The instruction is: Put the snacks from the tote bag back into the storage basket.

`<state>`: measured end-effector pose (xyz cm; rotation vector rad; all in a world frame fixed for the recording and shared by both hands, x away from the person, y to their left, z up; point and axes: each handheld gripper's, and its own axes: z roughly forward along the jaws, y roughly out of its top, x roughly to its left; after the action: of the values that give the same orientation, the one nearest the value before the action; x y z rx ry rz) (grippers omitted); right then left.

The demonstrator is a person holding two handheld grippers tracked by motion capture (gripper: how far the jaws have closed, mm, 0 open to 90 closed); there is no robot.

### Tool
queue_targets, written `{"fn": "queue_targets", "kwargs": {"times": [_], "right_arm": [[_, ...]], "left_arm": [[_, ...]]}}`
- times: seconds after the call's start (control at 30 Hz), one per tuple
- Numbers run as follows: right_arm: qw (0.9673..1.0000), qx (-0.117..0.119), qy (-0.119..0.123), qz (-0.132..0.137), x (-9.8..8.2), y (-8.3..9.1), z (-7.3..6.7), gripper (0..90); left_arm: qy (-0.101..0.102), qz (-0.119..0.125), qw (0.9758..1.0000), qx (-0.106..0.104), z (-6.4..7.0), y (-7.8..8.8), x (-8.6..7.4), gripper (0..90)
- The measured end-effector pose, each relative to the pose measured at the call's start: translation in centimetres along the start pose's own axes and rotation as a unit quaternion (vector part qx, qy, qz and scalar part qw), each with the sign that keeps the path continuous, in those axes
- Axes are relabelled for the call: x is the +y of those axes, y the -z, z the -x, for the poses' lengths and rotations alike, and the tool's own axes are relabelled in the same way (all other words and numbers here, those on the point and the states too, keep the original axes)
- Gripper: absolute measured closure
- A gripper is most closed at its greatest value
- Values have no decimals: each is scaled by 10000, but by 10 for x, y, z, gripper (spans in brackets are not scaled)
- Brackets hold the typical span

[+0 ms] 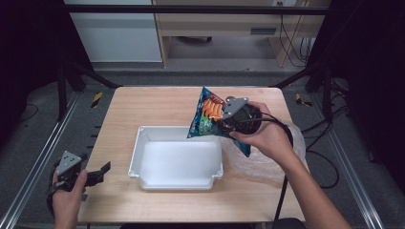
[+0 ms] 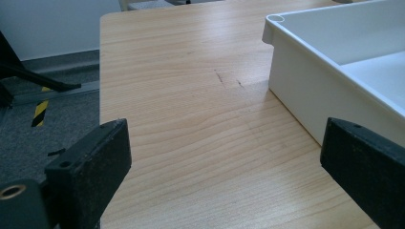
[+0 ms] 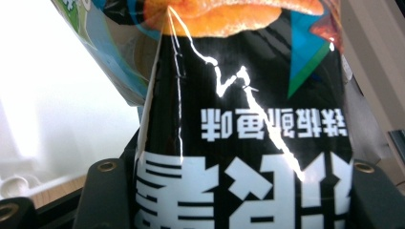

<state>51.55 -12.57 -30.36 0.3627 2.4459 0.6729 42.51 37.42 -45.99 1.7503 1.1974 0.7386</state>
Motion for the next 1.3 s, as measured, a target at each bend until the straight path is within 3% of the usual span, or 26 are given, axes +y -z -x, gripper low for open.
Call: {"fn": "queue_targets", "kwargs": {"times": [0.37, 0.93, 1.3], "right_arm": [[9994, 85, 294, 128, 26, -3, -13, 396], [9977, 298, 589, 119, 49, -14, -24, 396], [9954, 497, 808, 151, 63, -27, -39, 397]], "left_arm": [[-33, -2, 10000, 13, 0, 0, 0, 30], [-62, -2, 10000, 29, 0, -1, 1, 30], [-30, 12, 10000, 28, 0, -2, 2, 30]]}}
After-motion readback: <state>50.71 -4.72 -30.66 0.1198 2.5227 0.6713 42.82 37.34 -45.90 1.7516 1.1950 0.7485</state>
